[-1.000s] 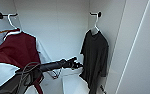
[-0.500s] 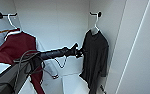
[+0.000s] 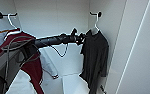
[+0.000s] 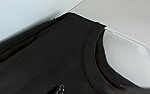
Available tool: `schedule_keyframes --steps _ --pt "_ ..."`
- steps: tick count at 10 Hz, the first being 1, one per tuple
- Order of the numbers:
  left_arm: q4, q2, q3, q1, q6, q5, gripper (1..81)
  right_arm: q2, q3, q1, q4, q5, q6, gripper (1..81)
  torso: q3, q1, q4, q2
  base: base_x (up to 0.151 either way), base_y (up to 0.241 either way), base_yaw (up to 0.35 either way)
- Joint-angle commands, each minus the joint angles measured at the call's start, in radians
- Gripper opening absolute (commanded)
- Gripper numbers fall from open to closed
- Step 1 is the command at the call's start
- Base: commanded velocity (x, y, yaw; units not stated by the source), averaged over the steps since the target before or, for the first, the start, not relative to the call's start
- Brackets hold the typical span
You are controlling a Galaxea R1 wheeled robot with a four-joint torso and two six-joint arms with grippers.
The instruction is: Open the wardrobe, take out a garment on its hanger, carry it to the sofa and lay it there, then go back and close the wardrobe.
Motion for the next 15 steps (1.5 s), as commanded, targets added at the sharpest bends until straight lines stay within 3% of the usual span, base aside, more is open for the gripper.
schedule_keyframes --steps 1,7,11,15 --pt "-0.001 -0.002 0.021 -0.235 -0.046 -0.040 81.1 0.008 0.002 0.026 -0.006 -0.054 -0.001 81.1 0.000 0.000 0.000 0.000 0.000 0.000 0.000" --pt "0.014 0.044 -0.018 -0.304 -0.061 -0.096 81.1 0.011 0.002 0.025 -0.005 -0.054 -0.001 81.1 0.000 0.000 0.000 0.000 0.000 0.000 0.000" --pt "0.068 0.142 -0.173 -0.304 -0.060 -0.112 81.1 0.030 0.002 0.026 -0.006 -0.054 -0.001 81.1 0.000 0.000 0.000 0.000 0.000 0.000 0.000" --pt "0.096 0.188 -0.245 -0.296 -0.060 -0.107 81.1 0.030 0.008 0.025 0.007 -0.054 0.002 81.1 0.000 0.000 0.000 0.000 0.000 0.000 0.000"
